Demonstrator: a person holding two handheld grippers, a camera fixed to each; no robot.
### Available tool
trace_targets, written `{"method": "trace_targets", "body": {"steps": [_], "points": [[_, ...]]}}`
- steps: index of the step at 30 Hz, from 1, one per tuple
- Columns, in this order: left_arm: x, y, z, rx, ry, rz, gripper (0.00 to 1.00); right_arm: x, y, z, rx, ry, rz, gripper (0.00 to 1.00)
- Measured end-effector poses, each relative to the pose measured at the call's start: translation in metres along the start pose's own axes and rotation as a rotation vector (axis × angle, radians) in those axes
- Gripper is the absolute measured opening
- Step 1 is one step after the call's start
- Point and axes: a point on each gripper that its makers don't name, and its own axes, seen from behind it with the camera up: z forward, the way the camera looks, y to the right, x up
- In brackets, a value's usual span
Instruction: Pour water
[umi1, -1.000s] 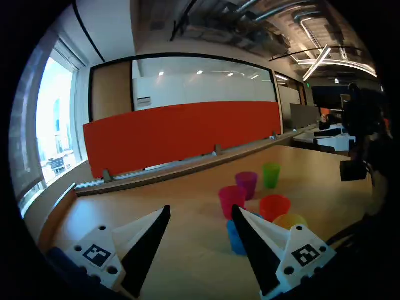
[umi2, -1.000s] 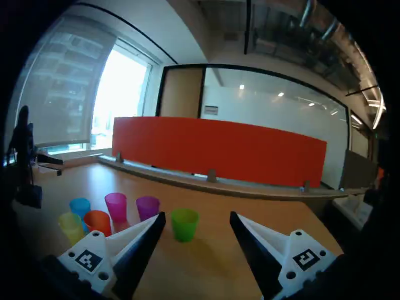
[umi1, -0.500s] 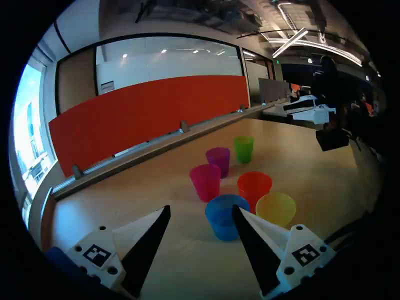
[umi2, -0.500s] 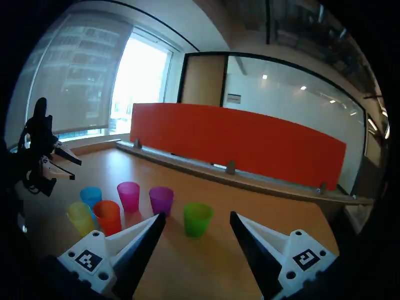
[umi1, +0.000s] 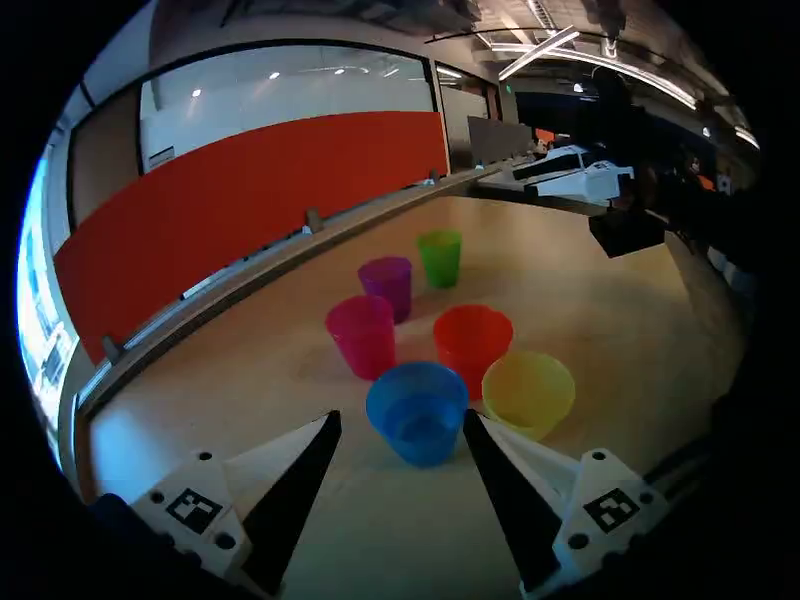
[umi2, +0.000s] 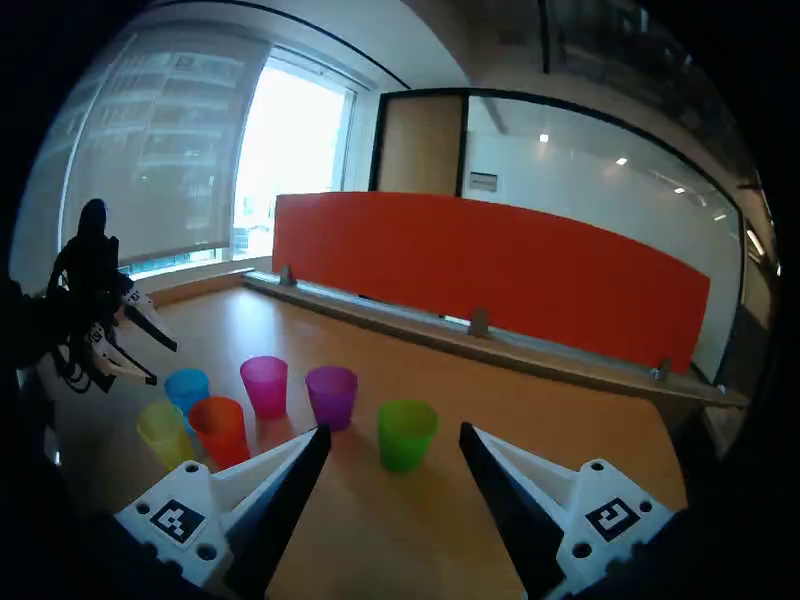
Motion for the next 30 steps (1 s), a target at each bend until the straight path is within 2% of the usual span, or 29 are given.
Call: {"method": "trace_targets", "body": {"steps": [8, 21, 30], "points": [[-0.006, 0.004, 0.008, -0.046, -0.028, -0.01, 0.91, -0.007, 0.003, 0.009, 0.003, -0.021, -0.015, 1.0], [-0.018, 0.003, 0.023, -0.072, -0.074, -0.026, 0.91, -0.007, 0.003, 0.021, 0.011, -0.029, -0.021, 1.0], [-0.02, 0.008, 0.035, -0.106, -0.085, -0.023, 0.91, -0.016, 0.005, 0.028, 0.013, -0.046, -0.019, 1.0]]}}
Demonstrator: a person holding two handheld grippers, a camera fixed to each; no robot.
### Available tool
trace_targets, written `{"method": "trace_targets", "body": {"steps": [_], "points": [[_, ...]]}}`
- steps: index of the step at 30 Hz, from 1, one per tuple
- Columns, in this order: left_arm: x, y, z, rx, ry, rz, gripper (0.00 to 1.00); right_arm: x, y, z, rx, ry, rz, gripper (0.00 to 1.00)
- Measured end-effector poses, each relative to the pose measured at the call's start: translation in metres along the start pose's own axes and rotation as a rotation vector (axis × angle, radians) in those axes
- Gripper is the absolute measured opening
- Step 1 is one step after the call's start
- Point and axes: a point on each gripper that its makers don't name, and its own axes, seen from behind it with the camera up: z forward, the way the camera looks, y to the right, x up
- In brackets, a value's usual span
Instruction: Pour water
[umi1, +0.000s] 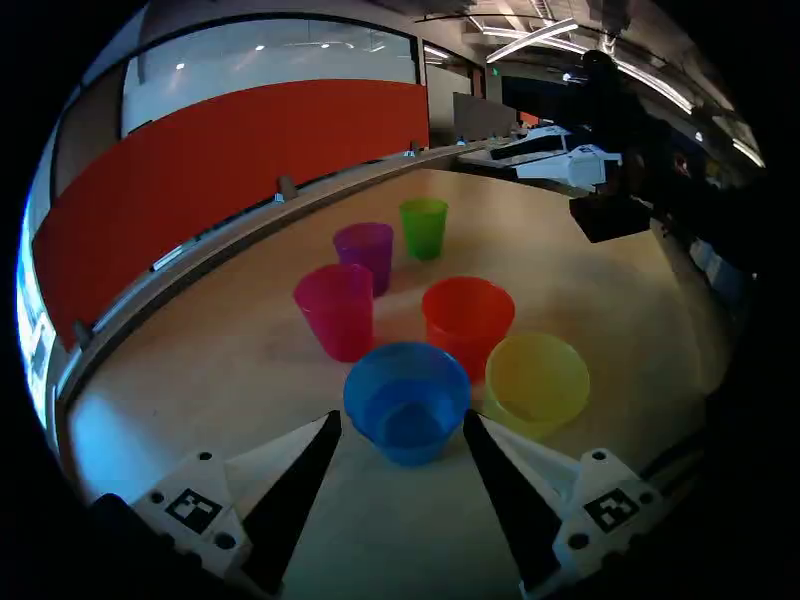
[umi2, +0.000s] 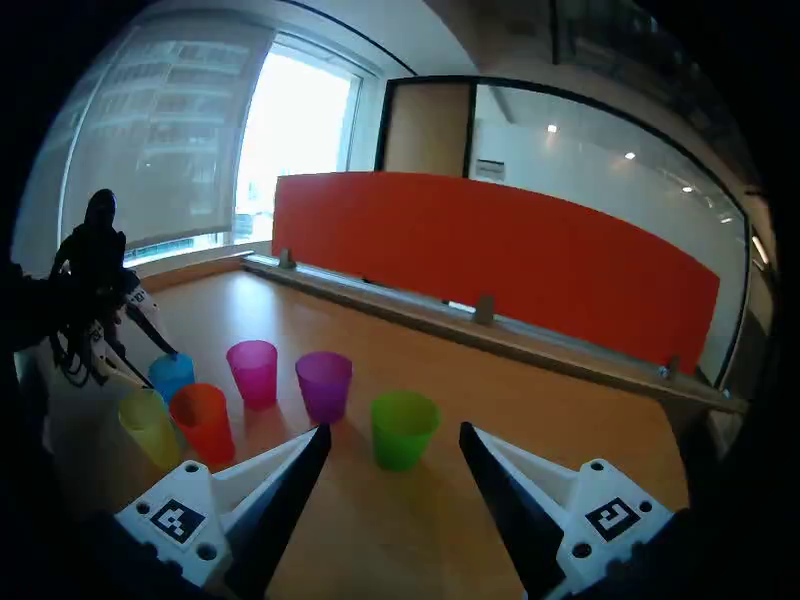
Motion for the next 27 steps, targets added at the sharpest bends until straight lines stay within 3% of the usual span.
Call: {"method": "trace_targets", "body": {"steps": [17, 27], "points": [[0.001, -0.001, 0.018, -0.04, -0.01, -0.001, 0.91, -0.012, 0.0, 0.013, 0.008, -0.021, 0.01, 1.0], [0.003, -0.001, 0.023, -0.055, 0.002, 0.026, 0.91, -0.017, -0.001, 0.017, 0.01, -0.031, 0.007, 1.0]]}}
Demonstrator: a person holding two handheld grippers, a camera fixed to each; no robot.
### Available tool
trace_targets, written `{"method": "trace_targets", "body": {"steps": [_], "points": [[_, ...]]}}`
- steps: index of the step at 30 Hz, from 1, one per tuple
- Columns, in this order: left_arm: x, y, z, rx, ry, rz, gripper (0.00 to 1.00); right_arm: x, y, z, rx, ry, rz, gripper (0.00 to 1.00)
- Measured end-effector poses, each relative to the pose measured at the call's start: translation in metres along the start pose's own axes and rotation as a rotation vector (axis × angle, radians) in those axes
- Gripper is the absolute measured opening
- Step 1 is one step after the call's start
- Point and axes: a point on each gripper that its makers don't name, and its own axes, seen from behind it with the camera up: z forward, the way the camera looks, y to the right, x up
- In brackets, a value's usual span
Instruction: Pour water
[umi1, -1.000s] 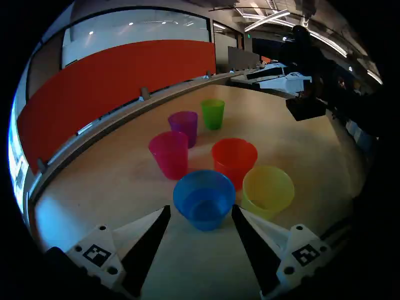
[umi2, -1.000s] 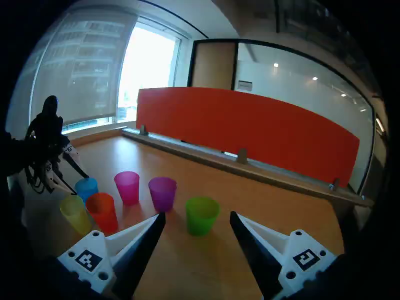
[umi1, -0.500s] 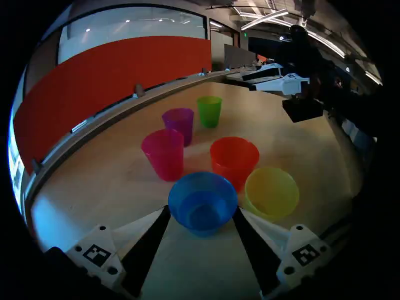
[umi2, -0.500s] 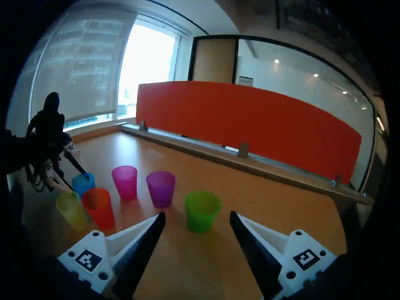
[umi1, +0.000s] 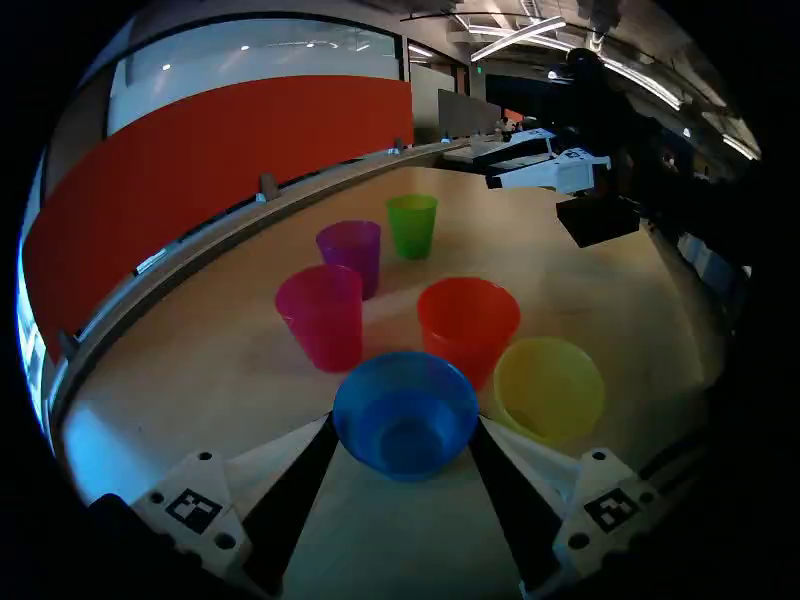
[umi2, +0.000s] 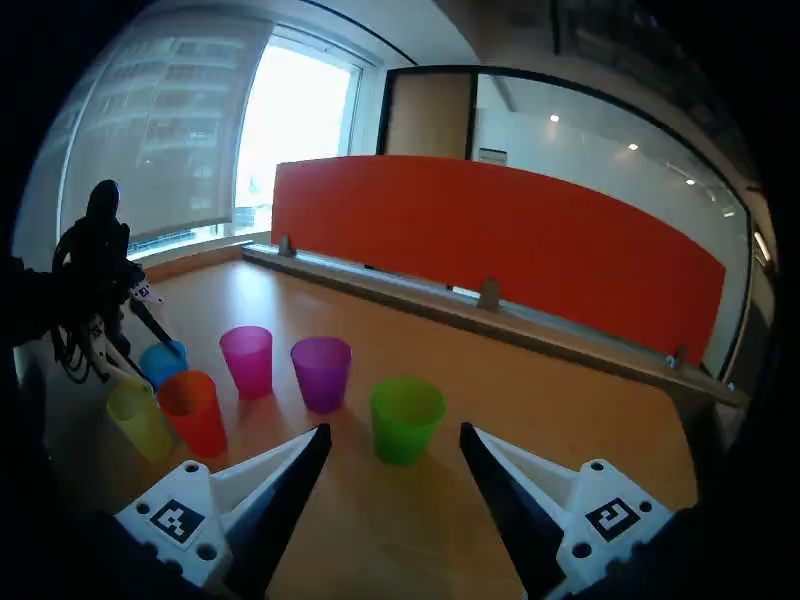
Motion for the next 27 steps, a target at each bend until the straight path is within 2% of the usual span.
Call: {"method": "trace_targets", "body": {"steps": [11, 17, 27], "points": [[-0.0006, -0.0013, 0.0034, -0.002, 0.015, 0.003, 0.91, -0.0024, 0.0015, 0.0026, -0.005, -0.005, 0.004, 1.0], [-0.0018, -0.0026, 0.0035, 0.003, 0.014, -0.008, 0.85, -0.0031, 0.0014, 0.0036, -0.007, -0.005, 0.006, 1.0], [-0.0023, -0.001, 0.0012, 0.013, 0.009, 0.01, 0.85, -0.0079, 0.0029, 0.0075, -0.013, -0.013, -0.003, 1.0]]}}
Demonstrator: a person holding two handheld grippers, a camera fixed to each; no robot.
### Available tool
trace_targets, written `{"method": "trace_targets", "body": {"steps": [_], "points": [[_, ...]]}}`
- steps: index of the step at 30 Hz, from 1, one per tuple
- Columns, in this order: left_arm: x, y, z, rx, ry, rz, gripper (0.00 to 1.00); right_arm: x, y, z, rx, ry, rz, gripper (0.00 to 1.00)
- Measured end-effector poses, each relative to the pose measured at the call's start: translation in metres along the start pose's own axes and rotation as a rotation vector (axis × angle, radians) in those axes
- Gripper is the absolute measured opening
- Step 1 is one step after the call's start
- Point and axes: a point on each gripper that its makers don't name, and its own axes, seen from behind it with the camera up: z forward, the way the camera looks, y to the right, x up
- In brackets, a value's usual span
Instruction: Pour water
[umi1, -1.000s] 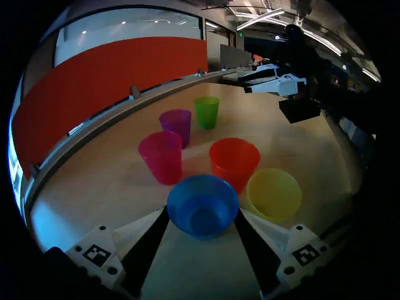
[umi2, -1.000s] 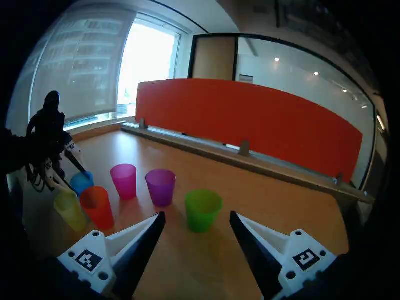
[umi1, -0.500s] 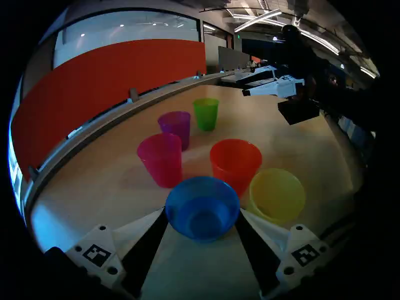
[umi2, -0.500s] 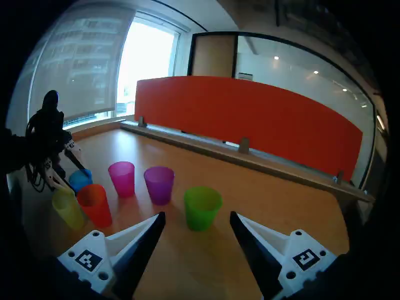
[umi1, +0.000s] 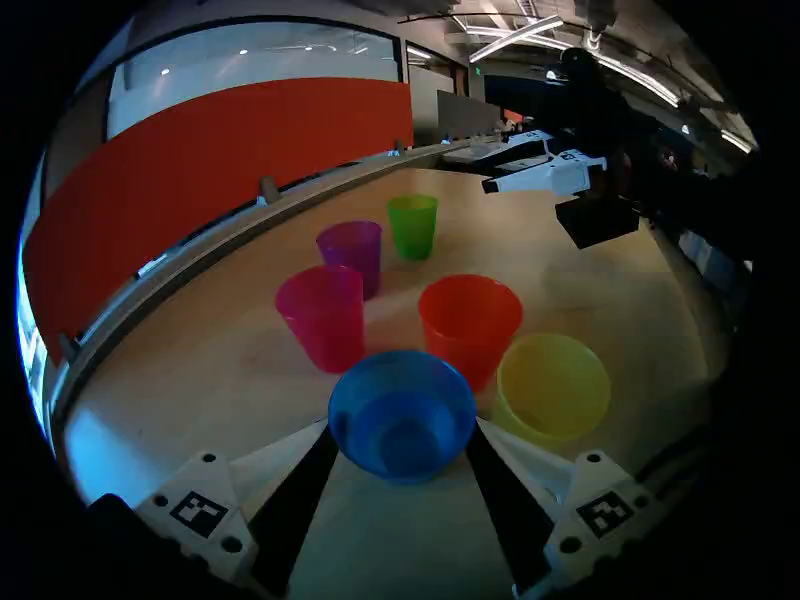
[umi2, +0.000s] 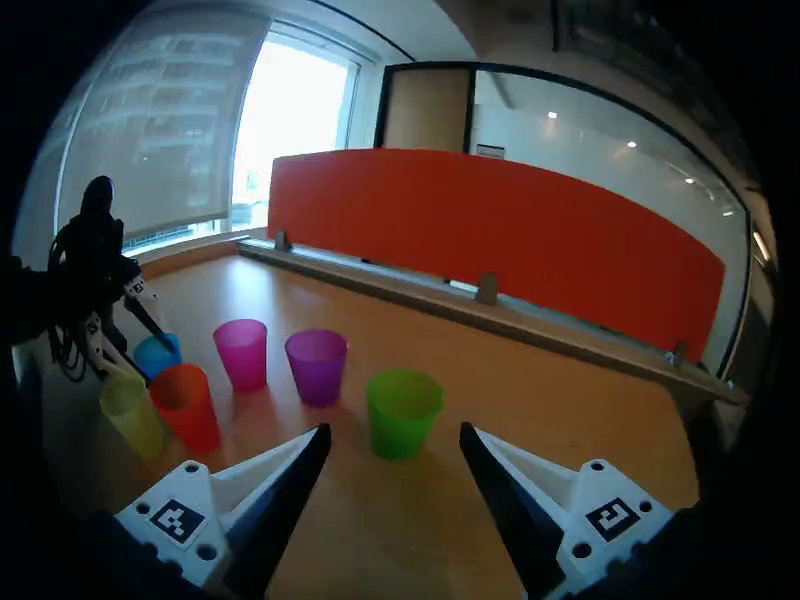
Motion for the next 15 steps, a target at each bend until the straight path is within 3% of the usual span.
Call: {"method": "trace_targets", "body": {"steps": [15], "points": [[0.018, -0.012, -0.018, 0.069, 0.055, -0.01, 0.85, -0.007, 0.004, 0.015, 0.005, -0.031, -0.002, 1.0]]}}
